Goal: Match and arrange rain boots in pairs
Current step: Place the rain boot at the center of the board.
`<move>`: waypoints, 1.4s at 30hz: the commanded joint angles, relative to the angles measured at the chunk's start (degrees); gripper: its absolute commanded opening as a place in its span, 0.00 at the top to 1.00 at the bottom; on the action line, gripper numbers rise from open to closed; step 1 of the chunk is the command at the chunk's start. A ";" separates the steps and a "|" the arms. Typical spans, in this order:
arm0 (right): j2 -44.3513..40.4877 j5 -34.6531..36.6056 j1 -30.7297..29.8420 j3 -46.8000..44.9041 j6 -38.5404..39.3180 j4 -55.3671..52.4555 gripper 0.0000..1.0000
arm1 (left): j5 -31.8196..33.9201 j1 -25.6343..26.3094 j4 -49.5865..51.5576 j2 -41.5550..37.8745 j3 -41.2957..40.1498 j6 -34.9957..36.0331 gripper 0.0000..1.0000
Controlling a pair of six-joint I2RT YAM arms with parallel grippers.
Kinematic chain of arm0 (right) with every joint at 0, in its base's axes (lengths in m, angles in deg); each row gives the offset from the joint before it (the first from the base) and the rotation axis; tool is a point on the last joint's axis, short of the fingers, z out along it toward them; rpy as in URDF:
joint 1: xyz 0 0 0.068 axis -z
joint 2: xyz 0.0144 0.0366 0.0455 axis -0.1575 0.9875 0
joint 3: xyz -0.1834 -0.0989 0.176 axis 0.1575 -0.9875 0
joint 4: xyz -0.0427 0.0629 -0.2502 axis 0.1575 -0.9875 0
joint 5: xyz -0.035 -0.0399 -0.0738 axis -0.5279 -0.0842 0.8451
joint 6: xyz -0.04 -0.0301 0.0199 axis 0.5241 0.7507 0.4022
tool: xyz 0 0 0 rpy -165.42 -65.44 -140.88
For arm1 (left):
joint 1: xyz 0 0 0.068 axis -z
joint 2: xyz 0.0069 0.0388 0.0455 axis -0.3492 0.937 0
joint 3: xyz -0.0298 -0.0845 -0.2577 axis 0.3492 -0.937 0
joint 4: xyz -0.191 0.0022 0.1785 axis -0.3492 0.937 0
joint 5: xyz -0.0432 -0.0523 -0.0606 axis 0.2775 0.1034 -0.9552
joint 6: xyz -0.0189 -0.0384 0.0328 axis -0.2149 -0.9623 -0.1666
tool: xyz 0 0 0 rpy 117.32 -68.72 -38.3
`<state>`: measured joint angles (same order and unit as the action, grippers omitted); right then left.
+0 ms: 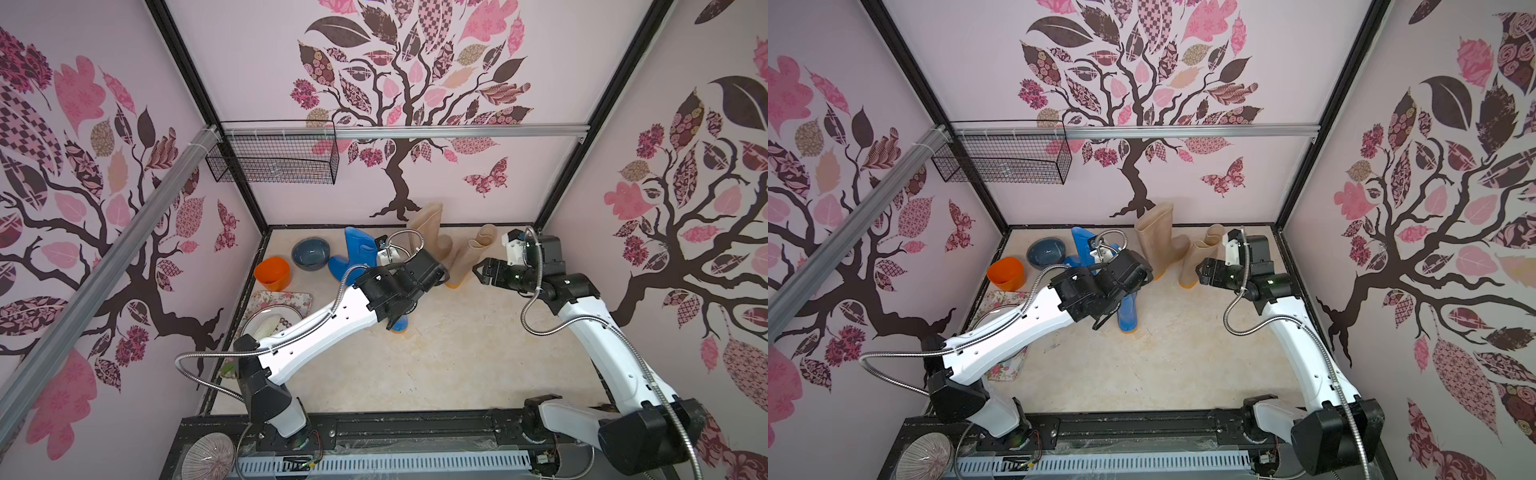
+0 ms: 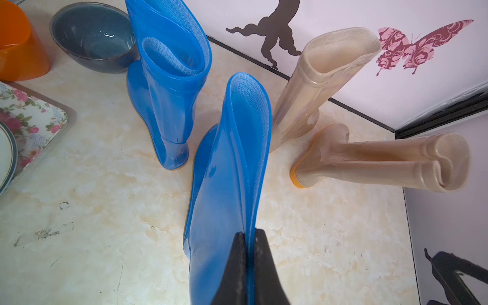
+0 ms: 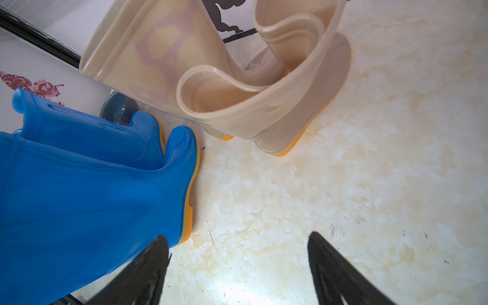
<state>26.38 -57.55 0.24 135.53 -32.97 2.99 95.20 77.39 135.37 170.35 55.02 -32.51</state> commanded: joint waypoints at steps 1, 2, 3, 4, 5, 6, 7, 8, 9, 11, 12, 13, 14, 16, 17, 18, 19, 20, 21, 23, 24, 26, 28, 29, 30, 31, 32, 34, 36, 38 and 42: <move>0.70 -0.36 -0.31 0.18 -0.43 0.18 0.15 | 4.38 0.18 -2.72 -0.55 0.53 -0.21 1.00; 0.70 -0.36 -0.26 0.03 -0.41 0.25 0.16 | 4.51 0.18 -2.77 -0.63 0.33 -0.18 1.00; 0.77 -0.36 -0.23 0.04 -0.45 0.22 0.16 | 4.59 0.09 -2.73 -0.64 0.13 -0.11 1.00; 0.79 -0.36 -0.26 0.03 -0.41 0.22 0.15 | 4.68 0.05 -2.77 -0.64 -0.10 -0.01 1.00; 0.78 -0.37 -0.23 0.11 -0.43 0.12 0.16 | 4.57 0.01 -2.68 -0.64 -0.33 0.00 1.00; 0.87 -0.44 -0.26 0.03 -0.42 0.18 0.16 | 4.11 -0.15 -2.71 -0.56 -0.48 0.01 1.00; 0.88 -0.49 -0.23 0.03 -0.42 0.14 0.15 | 3.90 -0.18 -2.72 -0.49 -0.55 0.12 1.00; 0.88 -0.45 -0.30 0.05 -0.51 0.24 0.16 | 3.85 -0.26 -2.51 -0.49 -0.61 0.31 1.00; 0.92 -0.36 -0.28 0.24 -0.45 0.24 0.15 | 3.78 -0.26 -2.39 -0.38 -0.65 0.48 1.00; 0.97 -0.42 -0.24 0.16 -0.41 0.22 0.15 | 3.48 -0.35 -2.07 -0.41 -0.62 0.72 1.00; 1.03 -0.36 -0.24 0.04 -0.46 0.21 0.15 | 3.34 -0.39 -2.08 -0.39 -0.77 0.96 1.00; 1.04 -0.36 -0.27 0.03 -0.41 0.22 0.15 | 3.36 -0.40 -2.01 -0.31 -0.84 1.01 1.00; 1.12 -0.32 -0.26 0.03 -0.48 0.25 0.15 | 3.29 -0.43 -2.01 -0.48 -1.03 1.03 1.00; 1.23 -0.27 -0.30 0.03 -0.48 0.33 0.15 | 3.04 -0.43 -2.28 -0.47 -1.38 1.33 0.95; 1.39 -0.27 -0.28 0.10 -0.46 0.36 0.15 | 2.63 -0.52 -2.78 -0.41 -1.53 1.85 0.87; 1.54 -0.34 -0.23 0.23 -0.46 0.30 0.15 | 2.27 -0.59 -3.11 -0.34 -1.57 2.18 0.82; 1.66 -0.44 -0.24 0.31 -0.49 0.35 0.15 | 2.06 -0.61 -3.16 -0.43 -1.58 2.34 0.79; 1.75 -0.53 -0.24 0.30 -0.50 0.36 0.15 | 1.98 -0.67 -3.42 -0.35 -1.66 2.53 0.74; 1.84 -0.54 -0.32 0.38 -0.57 0.37 0.15 | 1.78 -0.70 -3.79 -0.49 -1.66 2.88 0.68; 1.98 -0.54 -0.31 0.48 -0.51 0.37 0.15 | 1.79 -0.81 -4.62 -0.79 -1.66 4.30 0.53; 2.06 -0.46 -0.31 0.56 -0.57 0.42 0.15 | 1.90 -0.78 -4.95 -1.01 -1.58 4.82 0.48; 2.24 -0.37 -0.32 0.82 -0.57 0.41 0.14 | 2.68 -0.83 -5.98 -1.83 -1.19 6.58 0.44; 2.37 -0.27 -0.32 1.28 -0.39 0.52 0.14 | 3.52 -0.79 -7.89 -3.01 -0.47 9.75 0.42; 2.29 -0.27 -0.34 1.51 -0.25 0.54 0.14 | 4.01 -0.72 -8.93 -3.92 -0.18 11.71 0.40; 2.22 -0.20 -0.32 1.71 -0.11 0.86 0.14 | 4.30 -0.70 -10.81 -4.93 -0.18 14.37 0.40; 2.18 -0.10 -0.41 2.04 -0.04 1.10 0.14 | 4.41 -0.76 -12.67 -5.87 -0.16 16.89 0.39; 2.28 0.07 -0.45 2.43 0.08 1.30 0.14 | 4.77 -0.70 -14.39 -7.04 0.06 19.92 0.38; 2.78 0.52 -0.90 3.99 0.60 1.61 0.14 | 5.25 -0.85 -18.19 -8.97 0.34 26.71 0.37; 3.99 2.43 -3.11 7.03 2.04 1.34 0.13 | 5.27 -2.01 -19.07 -10.06 2.29 31.72 0.34; 6.07 3.15 -5.84 11.30 3.69 0.82 0.11 | 2.45 -5.56 -16.14 -10.39 4.97 33.11 0.33; 12.45 3.46 -10.98 21.85 5.73 -1.04 0.07 | -5.78 -15.18 -12.70 -12.07 6.27 35.66 0.33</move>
<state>34.97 -54.99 -8.11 150.56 -29.91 2.64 94.19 66.94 121.10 159.23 59.22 -2.50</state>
